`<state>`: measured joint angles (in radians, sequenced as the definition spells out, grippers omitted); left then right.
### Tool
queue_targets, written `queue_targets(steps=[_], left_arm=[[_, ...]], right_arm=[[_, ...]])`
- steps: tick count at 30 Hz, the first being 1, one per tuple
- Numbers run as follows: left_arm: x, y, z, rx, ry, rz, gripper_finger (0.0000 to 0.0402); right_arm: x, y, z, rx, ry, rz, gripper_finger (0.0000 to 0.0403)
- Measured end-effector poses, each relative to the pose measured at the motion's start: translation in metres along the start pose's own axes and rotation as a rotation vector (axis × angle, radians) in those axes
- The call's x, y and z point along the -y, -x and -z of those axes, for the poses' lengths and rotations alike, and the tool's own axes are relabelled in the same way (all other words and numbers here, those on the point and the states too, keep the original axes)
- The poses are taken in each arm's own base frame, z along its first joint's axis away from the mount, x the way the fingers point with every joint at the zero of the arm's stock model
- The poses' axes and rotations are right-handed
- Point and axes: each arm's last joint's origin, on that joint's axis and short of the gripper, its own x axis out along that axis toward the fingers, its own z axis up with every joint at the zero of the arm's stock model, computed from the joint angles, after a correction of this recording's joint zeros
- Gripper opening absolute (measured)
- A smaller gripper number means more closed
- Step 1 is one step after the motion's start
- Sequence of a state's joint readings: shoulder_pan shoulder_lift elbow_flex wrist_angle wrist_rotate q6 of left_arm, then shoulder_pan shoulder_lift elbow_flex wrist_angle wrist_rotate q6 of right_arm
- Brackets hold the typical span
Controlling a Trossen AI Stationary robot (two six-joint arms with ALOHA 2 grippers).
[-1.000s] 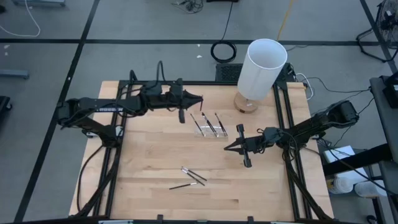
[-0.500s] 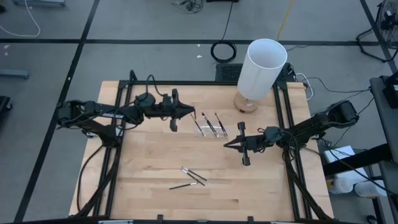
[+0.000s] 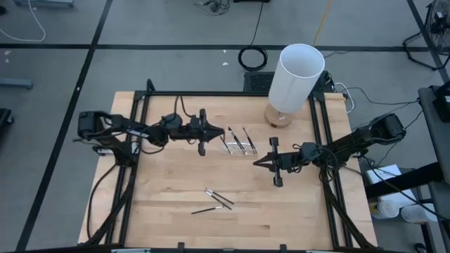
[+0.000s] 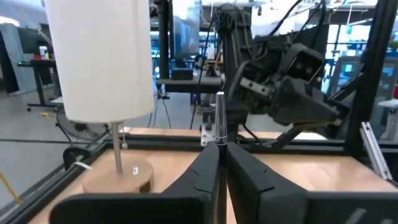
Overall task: Put items in baskets/containers
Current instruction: Put the black eyeshadow brush into the left section of the transparent organizer
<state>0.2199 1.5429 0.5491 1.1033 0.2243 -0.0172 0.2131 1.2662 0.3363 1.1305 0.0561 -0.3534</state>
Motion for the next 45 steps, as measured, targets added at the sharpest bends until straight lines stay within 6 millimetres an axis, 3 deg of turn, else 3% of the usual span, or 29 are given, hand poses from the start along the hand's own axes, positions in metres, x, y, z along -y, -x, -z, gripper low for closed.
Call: queue_targets(steps=[7,13,22,30,38,45], left_arm=[[-0.003,-0.007,0.023,0.010,0.010,-0.005,0.0006],[-0.005,-0.010,0.046,-0.041,0.043,-0.013,0.0027],[-0.009,-0.011,0.060,-0.038,0.025,-0.012,0.0006],[-0.009,-0.012,0.078,-0.088,0.066,0.006,0.0030],[-0.009,-0.011,0.090,-0.068,0.090,0.008,0.0006],[-0.007,-0.012,0.092,-0.072,0.107,0.007,0.0030]], right_arm=[[0.000,0.000,0.002,-0.017,0.003,-0.002,0.0000],[0.000,0.000,0.003,-0.029,0.003,-0.007,0.0000],[0.000,0.000,0.004,-0.036,0.002,-0.010,0.0000],[-0.001,0.000,0.004,-0.039,-0.014,-0.011,0.0000],[-0.001,0.000,0.005,-0.045,-0.010,-0.013,0.0000],[-0.001,0.000,0.004,-0.042,-0.009,-0.012,0.0000]])
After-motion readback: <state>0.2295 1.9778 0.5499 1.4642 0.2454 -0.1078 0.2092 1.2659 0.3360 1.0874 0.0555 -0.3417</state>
